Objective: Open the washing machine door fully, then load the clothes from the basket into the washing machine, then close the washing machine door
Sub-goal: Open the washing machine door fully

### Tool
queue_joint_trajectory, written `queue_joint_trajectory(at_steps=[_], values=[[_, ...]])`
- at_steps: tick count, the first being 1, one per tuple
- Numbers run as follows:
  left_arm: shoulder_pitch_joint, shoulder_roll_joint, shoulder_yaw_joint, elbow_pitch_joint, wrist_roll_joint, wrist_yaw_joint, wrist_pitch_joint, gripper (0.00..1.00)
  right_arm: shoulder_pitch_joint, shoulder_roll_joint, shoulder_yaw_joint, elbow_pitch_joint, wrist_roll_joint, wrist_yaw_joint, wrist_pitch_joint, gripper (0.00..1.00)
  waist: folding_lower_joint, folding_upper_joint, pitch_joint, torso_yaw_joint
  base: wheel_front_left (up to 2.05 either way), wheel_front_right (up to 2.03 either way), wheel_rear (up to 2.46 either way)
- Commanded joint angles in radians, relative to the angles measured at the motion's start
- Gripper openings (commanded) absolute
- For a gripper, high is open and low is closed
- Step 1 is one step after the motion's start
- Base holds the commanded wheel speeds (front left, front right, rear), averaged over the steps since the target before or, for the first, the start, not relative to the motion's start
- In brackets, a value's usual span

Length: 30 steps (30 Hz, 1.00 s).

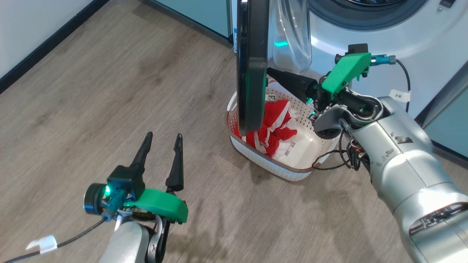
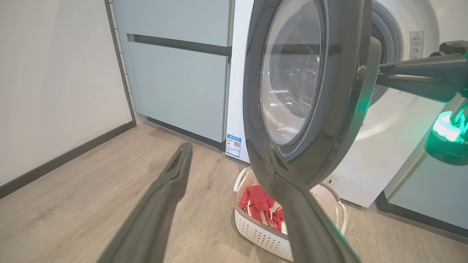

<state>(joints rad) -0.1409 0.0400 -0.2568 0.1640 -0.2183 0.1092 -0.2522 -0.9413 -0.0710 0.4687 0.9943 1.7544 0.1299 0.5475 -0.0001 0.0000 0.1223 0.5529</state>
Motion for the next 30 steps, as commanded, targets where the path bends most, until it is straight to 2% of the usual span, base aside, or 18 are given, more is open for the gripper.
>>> queue_joint_trajectory(at_steps=[1,8,14,19,22,25,28,30], values=[[-0.023,0.01,0.038,-0.037,0.011,0.005,-0.01,1.0,-0.034,0.021,0.015,-0.032,0.011,0.001,-0.011,0.0,0.0001,0.0,-0.003,-0.002,0.0,0.0,0.0],[-0.024,0.01,0.045,-0.022,0.016,0.001,-0.01,1.0,-0.005,0.002,0.017,-0.039,-0.011,0.001,-0.07,0.0,0.0001,0.0,-0.04,-0.026,0.0,0.0,0.0],[-0.023,0.01,0.072,-0.013,0.024,-0.001,-0.01,1.0,0.091,-0.074,0.09,-0.173,-0.165,0.001,-0.196,0.0,0.0001,0.0,-0.072,-0.074,0.0,0.0,0.0],[-0.03,0.01,0.088,-0.006,0.03,-0.005,-0.01,1.0,0.198,-0.18,0.213,-0.346,-0.412,0.001,-0.431,0.0,0.0001,0.0,-0.093,-0.111,0.0,0.0,0.0],[-0.026,0.01,0.098,-0.002,0.037,-0.011,-0.01,1.0,0.254,-0.238,0.281,-0.37,-0.584,0.001,-0.609,0.0,0.0001,0.0,-0.106,-0.132,0.0,0.0,0.0],[-0.021,0.01,0.107,0.001,0.065,-0.018,-0.01,1.0,0.295,-0.253,0.287,-0.364,-0.694,0.001,-0.755,0.0,0.0001,0.0,-0.114,-0.152,0.0,0.0,0.0],[-0.013,0.01,0.119,0.001,0.08,-0.018,-0.01,1.0,0.318,-0.27,0.264,-0.374,-0.866,0.001,-0.805,0.0,0.0001,0.0,-0.119,-0.17,0.0,0.0,0.0],[-0.01,0.01,0.128,-0.002,0.078,-0.019,-0.01,1.0,0.354,-0.254,0.147,-0.421,-0.975,0.001,-0.808,0.0,0.0001,0.0,-0.116,-0.179,0.0,0.0,0.0]])
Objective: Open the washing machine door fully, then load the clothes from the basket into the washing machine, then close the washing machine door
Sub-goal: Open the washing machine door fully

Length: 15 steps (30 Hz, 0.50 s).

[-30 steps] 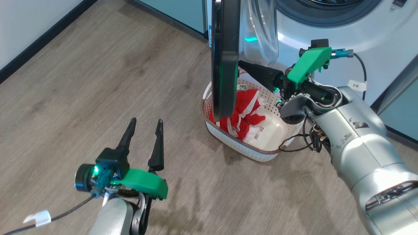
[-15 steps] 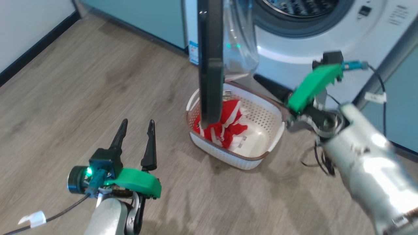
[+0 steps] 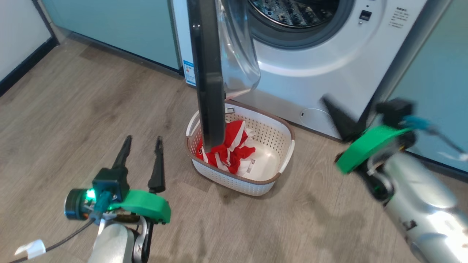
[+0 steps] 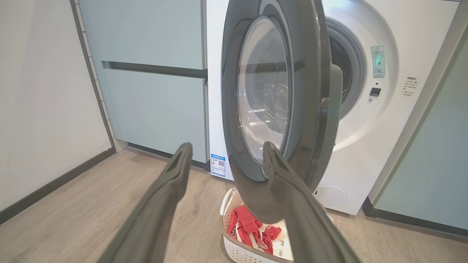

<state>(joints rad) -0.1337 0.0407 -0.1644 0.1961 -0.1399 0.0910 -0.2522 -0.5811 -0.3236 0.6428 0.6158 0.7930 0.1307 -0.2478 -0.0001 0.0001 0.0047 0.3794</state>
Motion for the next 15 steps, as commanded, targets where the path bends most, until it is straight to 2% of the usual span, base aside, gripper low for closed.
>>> queue_joint_trajectory(at_steps=[1,5,8,11,15], values=[[-0.017,0.009,0.041,-0.036,-0.003,-0.001,-0.01,1.0,0.027,0.015,-0.102,-0.082,-0.068,0.0,-0.013,0.0,0.0001,-0.0001,0.004,-0.008,0.0,0.0,0.0],[-0.016,0.009,0.053,-0.04,-0.011,-0.004,-0.01,1.0,0.198,0.119,-0.371,-0.264,-0.294,0.0,-0.014,0.0,0.0001,-0.0001,0.013,-0.015,0.0,0.0,0.0],[-0.017,0.009,0.056,-0.042,-0.018,-0.01,-0.01,1.0,0.311,0.208,-0.495,-0.372,-0.416,0.0,-0.014,0.0,0.0001,-0.0001,0.018,-0.019,0.0,0.0,0.0],[-0.017,0.009,0.051,-0.045,-0.006,-0.021,-0.01,1.0,0.388,0.252,-0.555,-0.432,-0.478,0.0,-0.014,0.0,0.0001,-0.0001,0.02,-0.019,0.0,0.0,0.0],[-0.015,0.009,0.05,-0.045,-0.009,-0.019,-0.01,1.0,0.435,0.267,-0.584,-0.463,-0.509,0.0,-0.014,0.0,0.0001,-0.0001,0.021,-0.021,0.0,0.0,0.0]])
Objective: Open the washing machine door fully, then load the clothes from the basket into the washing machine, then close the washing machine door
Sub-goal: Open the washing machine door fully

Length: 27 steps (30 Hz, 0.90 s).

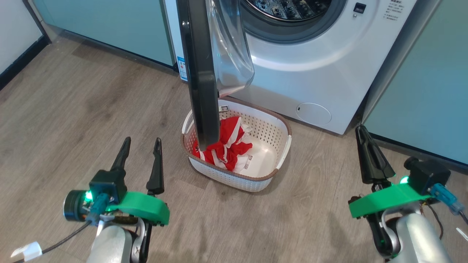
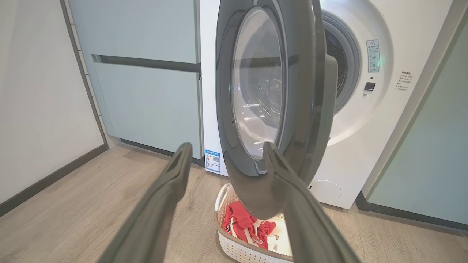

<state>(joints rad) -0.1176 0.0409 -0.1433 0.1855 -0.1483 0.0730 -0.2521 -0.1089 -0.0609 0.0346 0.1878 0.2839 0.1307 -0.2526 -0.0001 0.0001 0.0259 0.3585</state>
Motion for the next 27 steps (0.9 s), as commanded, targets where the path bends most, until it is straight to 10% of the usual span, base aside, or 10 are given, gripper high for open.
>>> queue_joint_trajectory(at_steps=[1,6,9,27], values=[[-0.029,0.009,0.029,-0.034,-0.001,-0.001,-0.01,1.0,-0.027,0.007,0.021,-0.038,-0.009,0.0,-0.009,0.0,0.0001,-0.0001,0.0,-0.001,0.0,0.0,0.0],[-0.024,0.009,0.025,-0.031,-0.002,0.0,-0.01,1.0,-0.002,0.01,0.013,-0.023,0.003,0.0,-0.009,0.0,0.0001,-0.0001,-0.003,-0.002,0.0,0.0,0.0],[-0.022,0.009,0.021,-0.03,-0.005,0.001,-0.01,1.0,-0.002,0.01,0.009,0.004,0.019,0.0,-0.009,1.0,0.0001,-0.0001,-0.004,0.0,0.0,0.0,0.0],[-0.018,0.009,0.008,-0.018,-0.009,0.006,-0.01,1.0,-0.015,0.011,0.003,0.028,0.035,0.0,-0.009,1.0,0.0001,-0.0001,-0.011,-0.001,0.0,0.0,0.0]])
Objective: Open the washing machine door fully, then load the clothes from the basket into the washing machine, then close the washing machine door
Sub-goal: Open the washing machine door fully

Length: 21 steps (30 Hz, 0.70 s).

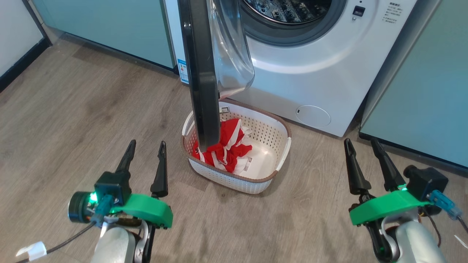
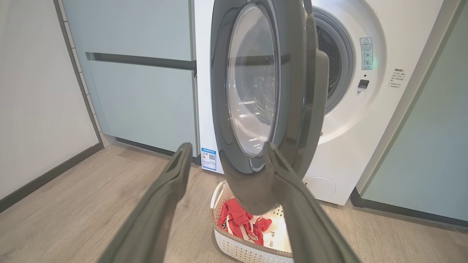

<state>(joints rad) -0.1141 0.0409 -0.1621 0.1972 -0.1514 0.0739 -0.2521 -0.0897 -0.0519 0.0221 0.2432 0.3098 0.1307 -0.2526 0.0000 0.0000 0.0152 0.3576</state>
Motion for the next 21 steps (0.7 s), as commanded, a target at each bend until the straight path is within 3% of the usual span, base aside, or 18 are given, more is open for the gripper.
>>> queue_joint_trajectory(at_steps=[1,20,21], values=[[-0.022,0.009,0.026,-0.029,-0.006,0.005,-0.01,1.0,-0.035,0.002,0.015,-0.027,0.013,0.0,-0.009,1.0,0.0,0.0,0.0,0.0,0.0,0.0,0.0],[-0.019,0.009,0.027,-0.026,-0.009,0.004,-0.01,1.0,-0.036,0.002,0.016,-0.023,0.022,0.0,-0.009,1.0,0.0,0.0,-0.009,-0.003,0.0,0.0,0.0],[-0.019,0.009,0.028,-0.023,-0.013,0.003,-0.01,0.8,-0.036,0.002,0.016,-0.023,0.021,0.0,-0.009,1.0,0.0,0.0,-0.009,-0.003,0.0,0.0,0.0]])
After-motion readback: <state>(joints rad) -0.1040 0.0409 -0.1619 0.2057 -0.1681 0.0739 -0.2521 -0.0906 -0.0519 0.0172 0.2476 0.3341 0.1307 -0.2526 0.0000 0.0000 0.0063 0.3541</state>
